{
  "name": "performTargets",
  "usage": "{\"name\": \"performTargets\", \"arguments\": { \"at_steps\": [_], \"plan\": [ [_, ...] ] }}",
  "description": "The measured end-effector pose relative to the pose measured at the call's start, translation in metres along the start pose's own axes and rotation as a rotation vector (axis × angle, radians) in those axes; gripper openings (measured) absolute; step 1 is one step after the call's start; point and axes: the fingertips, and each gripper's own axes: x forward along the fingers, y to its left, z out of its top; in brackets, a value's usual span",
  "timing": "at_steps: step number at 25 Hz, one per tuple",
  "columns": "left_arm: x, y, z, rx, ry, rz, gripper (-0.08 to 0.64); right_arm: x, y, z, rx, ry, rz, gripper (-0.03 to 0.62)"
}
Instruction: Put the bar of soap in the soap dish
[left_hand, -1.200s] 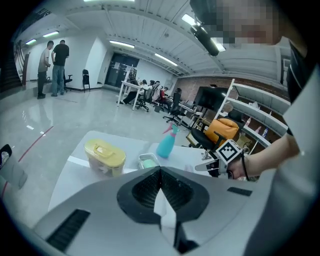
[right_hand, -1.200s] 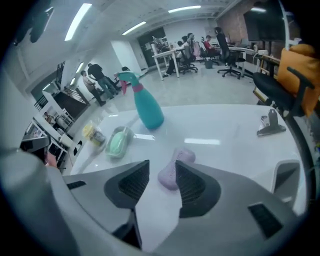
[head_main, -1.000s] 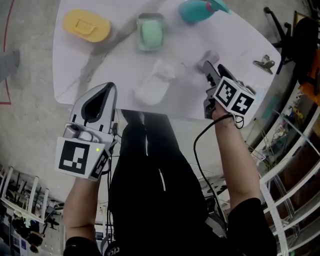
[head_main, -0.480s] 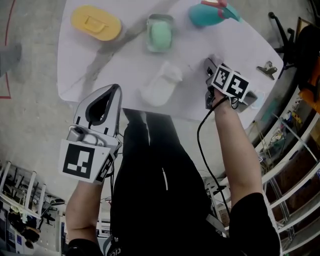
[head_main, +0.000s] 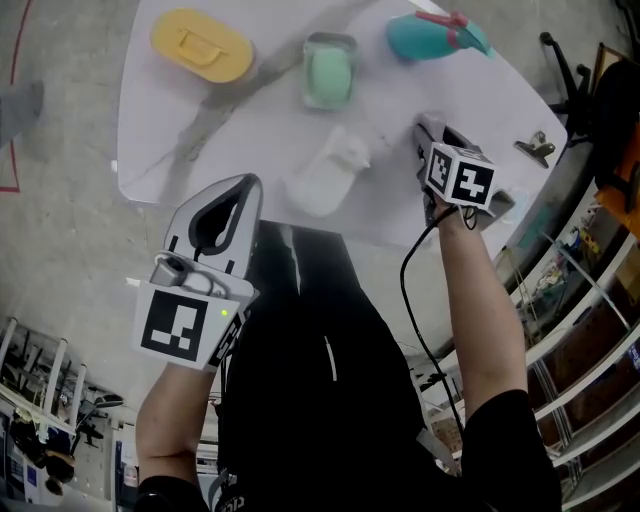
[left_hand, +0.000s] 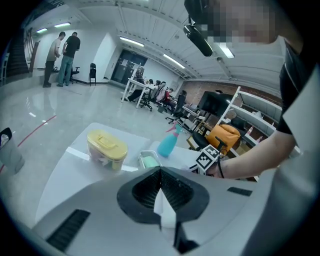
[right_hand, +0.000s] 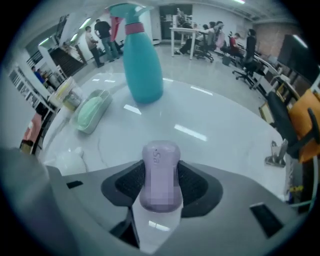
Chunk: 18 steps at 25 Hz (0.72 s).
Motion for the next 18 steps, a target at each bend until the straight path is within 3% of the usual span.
{"name": "performTargets", "arguments": {
  "at_steps": [2, 8, 18],
  "plan": [
    [0.000, -0.001, -0.002, -0.007, 0.006, -0.004, 0.011, 0.001, 0.001, 0.000, -0.044, 0.002, 0.023, 0.213],
    [-0.001, -0.001, -0.010, 0.007, 0.028, -0.005, 0.011, 0.001, 0.004, 0.001, -0.044, -0.021, 0.081, 0.210],
    [-0.005, -0.017, -0.012, 0.046, 0.035, -0.034, 0.011, -0.029, 0.009, -0.007, 0.101, -0.106, 0.168, 0.210]
  ]
}}
